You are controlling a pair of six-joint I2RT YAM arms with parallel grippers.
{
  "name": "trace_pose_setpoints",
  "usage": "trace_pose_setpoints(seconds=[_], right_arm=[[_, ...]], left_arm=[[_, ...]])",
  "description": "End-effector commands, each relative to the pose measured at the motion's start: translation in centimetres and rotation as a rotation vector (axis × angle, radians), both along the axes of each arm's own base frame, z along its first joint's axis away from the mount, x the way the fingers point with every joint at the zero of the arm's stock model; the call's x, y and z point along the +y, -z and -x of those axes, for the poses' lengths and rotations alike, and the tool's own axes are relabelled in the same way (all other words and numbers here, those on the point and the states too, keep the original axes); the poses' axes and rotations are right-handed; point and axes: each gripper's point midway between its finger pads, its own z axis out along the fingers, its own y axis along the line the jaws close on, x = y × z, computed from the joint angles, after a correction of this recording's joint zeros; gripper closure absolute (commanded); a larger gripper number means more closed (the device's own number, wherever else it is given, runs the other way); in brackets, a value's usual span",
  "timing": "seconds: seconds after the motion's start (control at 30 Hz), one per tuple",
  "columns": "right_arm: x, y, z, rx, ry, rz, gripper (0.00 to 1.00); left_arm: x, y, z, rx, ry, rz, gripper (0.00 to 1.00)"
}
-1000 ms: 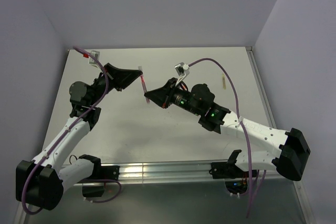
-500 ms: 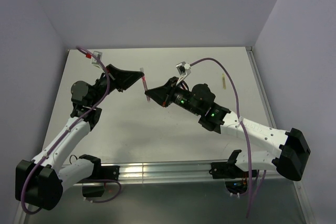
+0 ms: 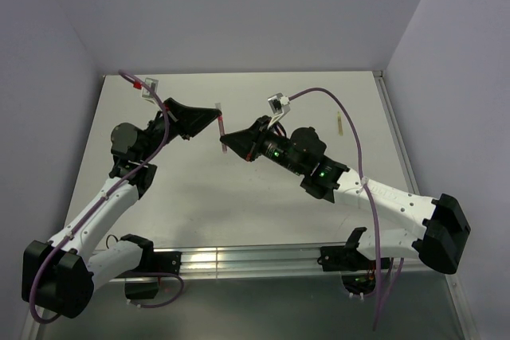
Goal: Insert the pens into the pen caps
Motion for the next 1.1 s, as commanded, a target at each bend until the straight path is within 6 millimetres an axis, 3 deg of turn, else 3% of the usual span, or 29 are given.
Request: trace_pose_setpoints(seconds=[0.0, 0.7, 1.07], right_arm=[[-0.6, -4.5, -1.5, -0.082, 0.081, -0.11, 1.0], [-0.7, -4.7, -2.9, -0.081, 0.127, -0.087, 1.0], [-0.7, -4.3, -2.8, -0.031, 0.116, -0.052, 1.0]], left_arm=[[-0.9, -0.4, 1.6, -0.05, 0.068, -0.027, 1.0], [-1.1, 1.0, 2.9, -0.035, 0.108, -0.086, 1.0], [-1.4, 1.3, 0.0, 0.159, 0.057, -0.051, 1.0]])
